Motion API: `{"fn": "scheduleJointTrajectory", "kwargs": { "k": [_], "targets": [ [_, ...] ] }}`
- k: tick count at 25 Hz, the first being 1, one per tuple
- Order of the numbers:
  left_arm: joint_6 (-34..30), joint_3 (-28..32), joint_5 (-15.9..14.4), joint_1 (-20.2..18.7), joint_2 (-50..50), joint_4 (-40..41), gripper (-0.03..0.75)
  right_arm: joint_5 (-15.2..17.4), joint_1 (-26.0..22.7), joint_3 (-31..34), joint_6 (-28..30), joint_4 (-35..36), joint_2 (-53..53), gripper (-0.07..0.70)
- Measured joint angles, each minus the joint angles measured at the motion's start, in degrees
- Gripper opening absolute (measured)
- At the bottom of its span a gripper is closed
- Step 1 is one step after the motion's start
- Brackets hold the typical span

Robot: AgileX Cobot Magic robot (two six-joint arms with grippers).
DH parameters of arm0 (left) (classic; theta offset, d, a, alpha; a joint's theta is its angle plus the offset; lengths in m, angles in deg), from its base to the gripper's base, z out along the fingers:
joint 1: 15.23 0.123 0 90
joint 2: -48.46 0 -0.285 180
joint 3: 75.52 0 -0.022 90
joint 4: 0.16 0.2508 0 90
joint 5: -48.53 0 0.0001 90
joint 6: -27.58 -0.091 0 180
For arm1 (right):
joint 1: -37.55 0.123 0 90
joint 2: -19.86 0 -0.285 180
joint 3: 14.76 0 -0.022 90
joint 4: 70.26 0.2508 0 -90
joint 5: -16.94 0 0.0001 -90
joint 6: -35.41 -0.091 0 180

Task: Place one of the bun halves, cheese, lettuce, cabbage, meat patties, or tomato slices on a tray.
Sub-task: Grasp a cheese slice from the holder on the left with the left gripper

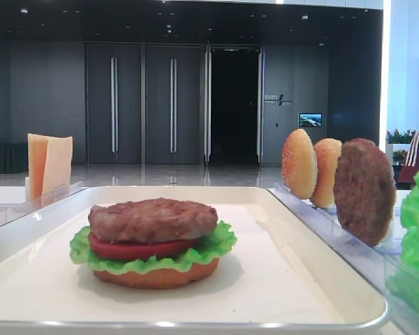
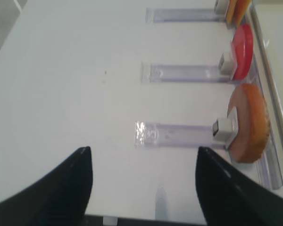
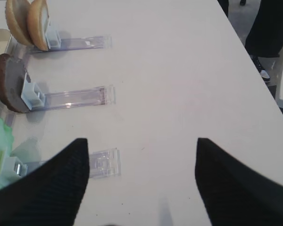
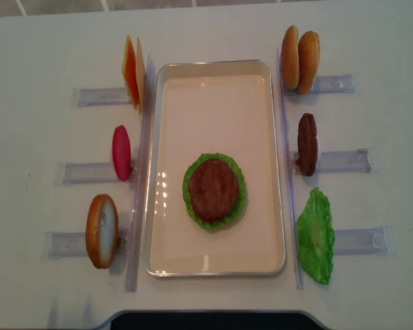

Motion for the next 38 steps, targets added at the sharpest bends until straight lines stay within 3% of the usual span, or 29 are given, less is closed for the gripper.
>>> {"fn": "scheduleJointTrajectory", "kwargs": {
  "k": [3,6,10,17,26,38],
  "targets": [
    [1.1,-3.0,-4.2,0.0,-7.4,0.8,0.517,0.0,0.0,0.0,0.0,0.0,0.0,0.485],
    [3.7,-7.4,-5.0,0.0,-15.0,1.5,0.517,0.0,0.0,0.0,0.0,0.0,0.0,0.485],
    [8.7,-14.7,-5.0,0.0,-24.2,-1.0,0.517,0.0,0.0,0.0,0.0,0.0,0.0,0.485],
    [9.7,-24.5,-5.0,0.0,-44.2,-5.6,0.517,0.0,0.0,0.0,0.0,0.0,0.0,0.485],
    [4.2,-34.8,-4.3,0.0,-67.0,-4.4,0.517,0.0,0.0,0.0,0.0,-0.2,0.0,0.485],
    [2.0,-52.7,-4.0,0.0,-87.7,-3.5,0.517,0.0,0.0,0.0,0.0,-0.2,0.0,0.485]
  ]
}}
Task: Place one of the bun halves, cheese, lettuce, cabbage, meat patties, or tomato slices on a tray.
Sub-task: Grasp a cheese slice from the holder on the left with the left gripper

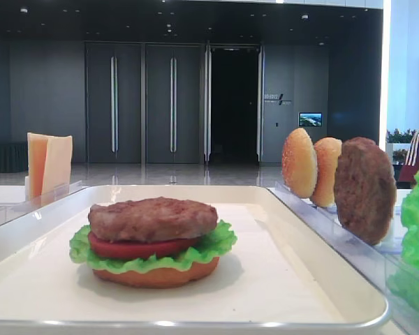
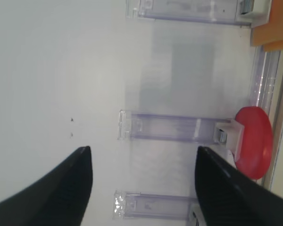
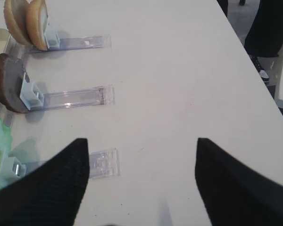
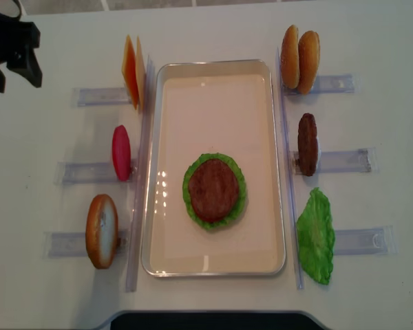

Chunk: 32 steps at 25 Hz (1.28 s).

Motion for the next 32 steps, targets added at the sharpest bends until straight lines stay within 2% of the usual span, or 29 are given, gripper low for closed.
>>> {"fn": "scheduleJointTrajectory", "kwargs": {
  "k": [9,19,25,29,32],
  "targets": [
    [-0.1,-3.3,0.1,0.0,-5.7,-2.1,0.517,0.0,0.0,0.0,0.0,0.0,0.0,0.485],
    [-0.1,-3.8,0.1,0.0,-6.5,-0.2,0.517,0.0,0.0,0.0,0.0,0.0,0.0,0.485],
    [-1.5,-4.3,1.8,0.0,-7.2,-0.2,0.517,0.0,0.0,0.0,0.0,0.0,0.0,0.485],
    [-1.6,-8.4,1.0,0.0,-11.0,-0.1,0.517,0.0,0.0,0.0,0.0,0.0,0.0,0.485],
    [-1.6,-14.0,0.7,0.0,-15.3,-0.5,0.517,0.0,0.0,0.0,0.0,0.0,0.0,0.485]
  ]
}}
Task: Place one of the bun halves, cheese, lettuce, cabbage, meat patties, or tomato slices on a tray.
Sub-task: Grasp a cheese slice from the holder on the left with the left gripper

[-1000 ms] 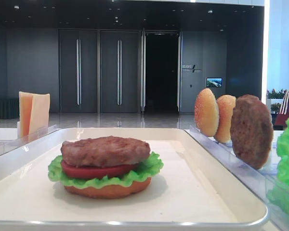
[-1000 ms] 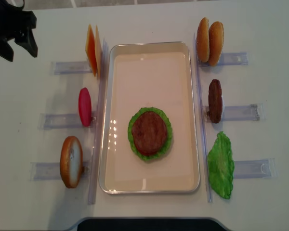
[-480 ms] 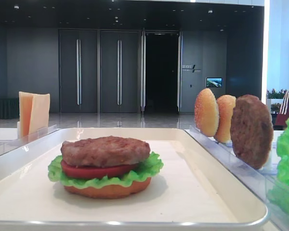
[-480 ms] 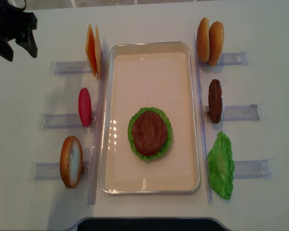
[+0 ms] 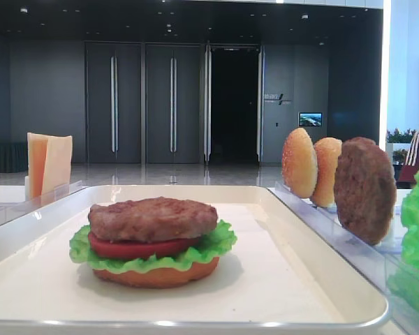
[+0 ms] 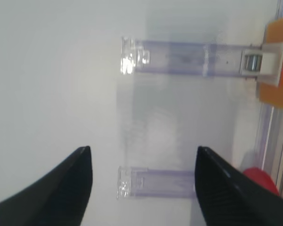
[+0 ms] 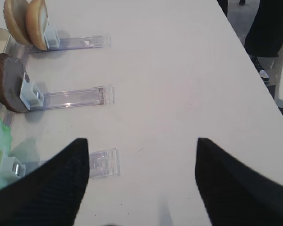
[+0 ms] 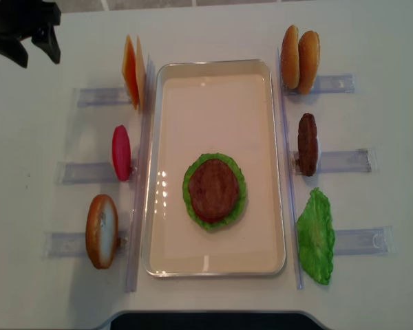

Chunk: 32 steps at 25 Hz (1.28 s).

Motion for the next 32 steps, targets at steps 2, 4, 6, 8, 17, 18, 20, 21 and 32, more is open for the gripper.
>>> {"fn": "scheduleJointTrajectory", "kwargs": {
  "k": [2,4,6,8,17,18,20,21,32],
  "targets": [
    [0.0,-4.4,0.0,0.0,-3.1,-1.0,0.517,0.0,0.0,0.0,0.0,0.0,0.0,0.485],
    [0.0,-7.9,0.0,0.0,-5.5,-2.7,0.517,0.0,0.0,0.0,0.0,0.0,0.0,0.485],
    [0.0,-11.0,0.0,0.0,-7.7,-4.4,0.517,0.0,0.0,0.0,0.0,0.0,0.0,0.485],
    [0.0,-13.2,-0.1,0.0,-9.3,-5.6,0.517,0.0,0.0,0.0,0.0,0.0,0.0,0.485],
    [0.6,-16.3,-0.4,-0.1,-12.9,-6.5,0.517,0.0,0.0,0.0,0.0,0.0,0.0,0.485],
    [1.6,-16.3,-0.4,-0.4,-12.9,-6.1,0.517,0.0,0.0,0.0,0.0,0.0,0.0,0.485],
    [3.9,-16.3,-0.4,-1.4,-12.9,-4.8,0.517,0.0,0.0,0.0,0.0,0.0,0.0,0.485],
    [5.2,-16.3,-0.4,-2.1,-12.9,-4.1,0.517,0.0,0.0,0.0,0.0,0.0,0.0,0.485],
    [14.1,-16.3,-0.4,-14.2,-12.9,-2.6,0.517,0.0,0.0,0.0,0.0,0.0,0.0,0.485]
  ]
}}
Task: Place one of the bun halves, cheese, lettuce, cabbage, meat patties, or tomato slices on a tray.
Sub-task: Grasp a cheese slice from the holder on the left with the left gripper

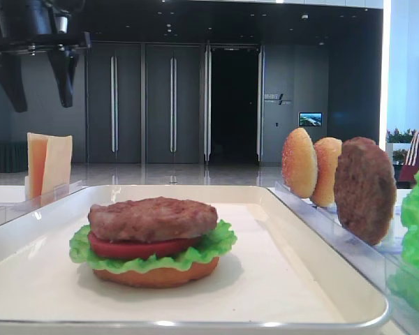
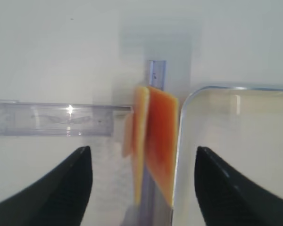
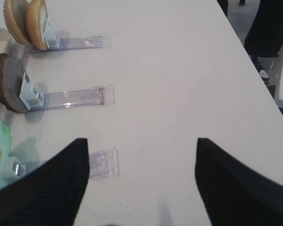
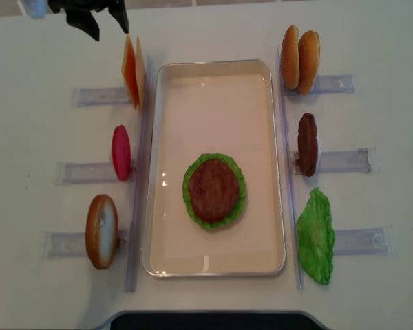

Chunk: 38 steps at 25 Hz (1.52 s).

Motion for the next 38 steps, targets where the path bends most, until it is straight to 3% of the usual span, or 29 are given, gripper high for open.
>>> {"fn": "scheduleJointTrajectory", "kwargs": {
  "k": [9,38],
  "targets": [
    [3.8,0.0,0.0,-6.7,0.0,1.0,0.517,0.0,0.0,0.0,0.0,0.0,0.0,0.485],
    [6.8,-0.3,0.0,-6.9,-4.6,5.1,0.517,0.0,0.0,0.0,0.0,0.0,0.0,0.485]
  ]
}}
